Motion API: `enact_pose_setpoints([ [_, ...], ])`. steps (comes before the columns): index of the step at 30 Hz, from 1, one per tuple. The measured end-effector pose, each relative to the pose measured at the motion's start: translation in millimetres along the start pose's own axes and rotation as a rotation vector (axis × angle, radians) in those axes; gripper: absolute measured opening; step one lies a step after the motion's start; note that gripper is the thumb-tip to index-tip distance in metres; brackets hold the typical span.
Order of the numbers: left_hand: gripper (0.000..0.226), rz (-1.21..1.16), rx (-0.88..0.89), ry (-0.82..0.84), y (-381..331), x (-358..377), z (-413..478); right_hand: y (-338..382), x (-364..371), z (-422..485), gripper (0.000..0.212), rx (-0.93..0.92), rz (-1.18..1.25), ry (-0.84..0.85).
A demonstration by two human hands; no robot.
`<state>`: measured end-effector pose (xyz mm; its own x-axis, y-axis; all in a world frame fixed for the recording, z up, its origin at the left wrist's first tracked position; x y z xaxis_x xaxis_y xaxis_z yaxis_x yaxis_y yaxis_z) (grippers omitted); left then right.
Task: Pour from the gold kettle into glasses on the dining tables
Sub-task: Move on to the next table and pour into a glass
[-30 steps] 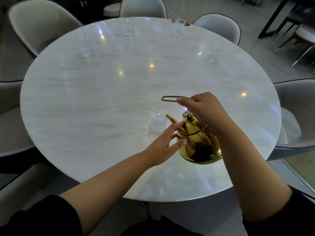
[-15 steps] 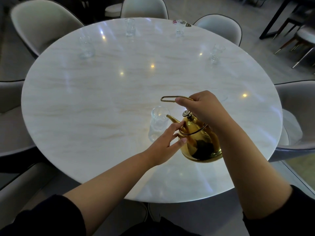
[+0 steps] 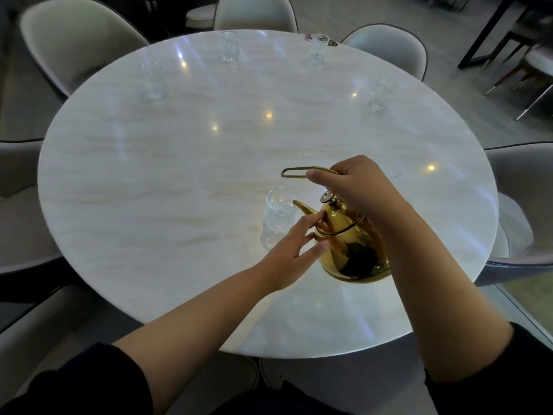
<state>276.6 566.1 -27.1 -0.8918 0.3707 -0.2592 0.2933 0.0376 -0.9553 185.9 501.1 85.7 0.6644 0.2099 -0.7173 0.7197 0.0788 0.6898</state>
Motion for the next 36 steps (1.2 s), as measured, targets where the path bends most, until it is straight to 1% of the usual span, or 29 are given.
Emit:
enact_pose_setpoints([
  [19,0.05,-0.02,0.021,0.002,-2.6,5.1,-1.6,1.6,-3.6,-1.1,0.051,-0.031,-0.057,0.012],
  [26,0.052,-0.013,0.041,-0.001,-2.9,4.1,-2.5,4.7,-2.2,-0.4,0.047,-0.036,-0.079,0.019],
  [36,0.052,-0.028,0.045,-0.002,-3.0,1.6,-4.6,6.1,-0.6,3.9,0.049,-0.052,-0.112,0.011],
])
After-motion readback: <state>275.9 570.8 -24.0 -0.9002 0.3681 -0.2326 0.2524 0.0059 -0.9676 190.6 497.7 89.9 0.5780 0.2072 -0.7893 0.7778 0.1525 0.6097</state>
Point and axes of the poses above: each hand's wrist, its own z-axis towards the middle knuckle, its own x-axis out of the palm, y = z × x, the point moved 5 cm from there along z, towards the middle knuckle
